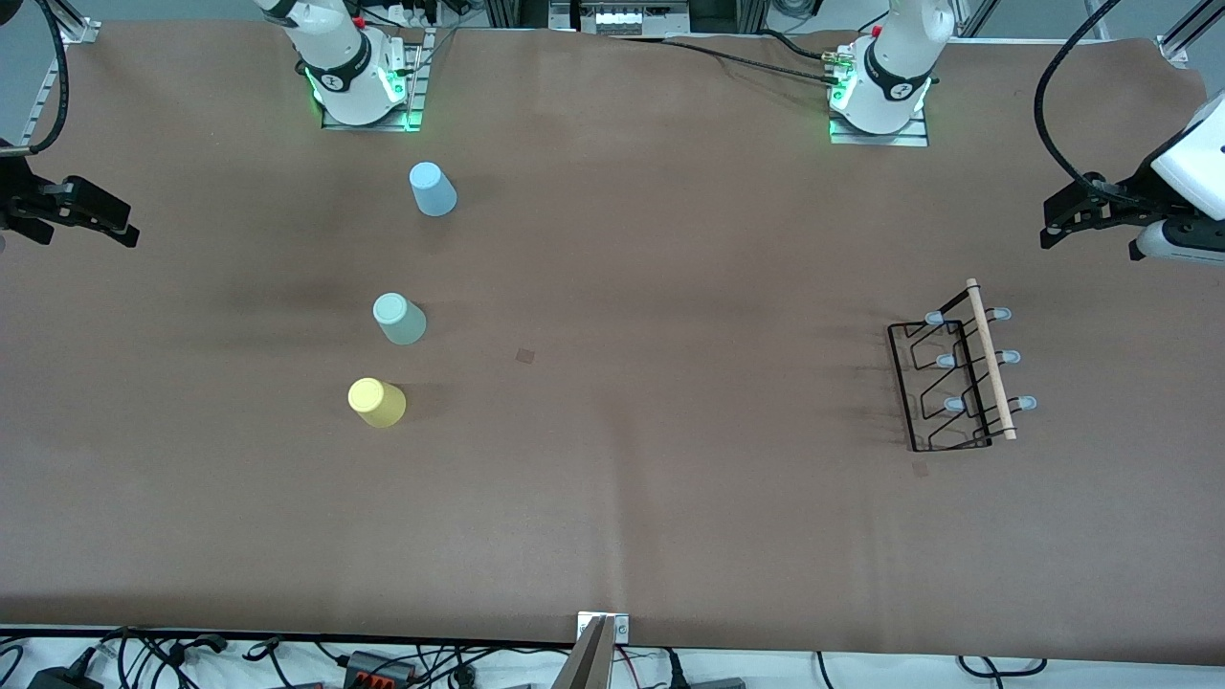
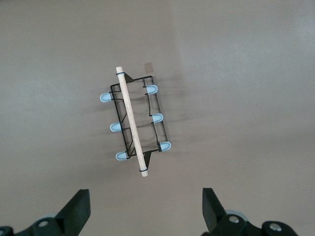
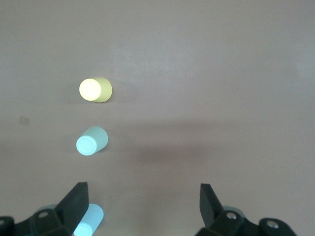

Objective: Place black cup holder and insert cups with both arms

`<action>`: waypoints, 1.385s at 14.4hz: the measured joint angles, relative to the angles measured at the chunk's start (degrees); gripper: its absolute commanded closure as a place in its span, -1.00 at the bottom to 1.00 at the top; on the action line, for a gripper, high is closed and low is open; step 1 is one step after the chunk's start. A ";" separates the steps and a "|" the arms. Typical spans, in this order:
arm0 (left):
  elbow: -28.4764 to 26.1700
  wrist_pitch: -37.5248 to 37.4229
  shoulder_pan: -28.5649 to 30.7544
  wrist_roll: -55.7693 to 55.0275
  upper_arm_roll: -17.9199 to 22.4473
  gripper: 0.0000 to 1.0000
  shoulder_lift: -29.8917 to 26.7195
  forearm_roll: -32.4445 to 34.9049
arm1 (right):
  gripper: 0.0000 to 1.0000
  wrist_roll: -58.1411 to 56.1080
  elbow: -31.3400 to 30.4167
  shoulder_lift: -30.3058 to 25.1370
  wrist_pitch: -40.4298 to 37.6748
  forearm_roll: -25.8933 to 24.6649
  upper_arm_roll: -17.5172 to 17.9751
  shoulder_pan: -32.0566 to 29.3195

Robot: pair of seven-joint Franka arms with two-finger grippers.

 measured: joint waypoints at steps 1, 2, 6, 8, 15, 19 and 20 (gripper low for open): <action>0.00 0.00 0.00 0.00 0.00 -1.00 0.00 0.00 | -1.00 0.00 -0.04 0.56 -0.12 0.02 0.05 0.05; 0.01 0.00 0.01 0.00 0.00 -1.00 0.00 0.00 | -1.00 0.00 -0.08 1.29 -0.31 0.02 0.14 0.15; 0.01 0.00 0.04 0.00 0.00 -1.00 0.00 0.00 | -1.00 -0.01 -0.14 4.14 -1.34 0.00 0.45 0.85; 0.02 0.00 0.05 0.00 0.00 -1.00 0.00 0.00 | -1.00 -0.05 -0.23 5.48 -1.96 0.00 0.53 1.17; 0.03 -3.76 0.29 0.00 0.30 -1.00 0.77 0.00 | -1.00 0.03 -12.56 7.84 12.77 0.37 0.82 5.06; 0.00 -7.68 1.13 -0.01 0.76 -1.00 4.62 0.00 | -1.00 5.40 -28.50 3.69 29.63 0.44 0.97 8.43; 0.02 -7.76 1.15 0.00 0.76 -1.00 5.71 0.00 | -1.00 7.09 -30.15 3.23 31.47 0.44 1.01 9.45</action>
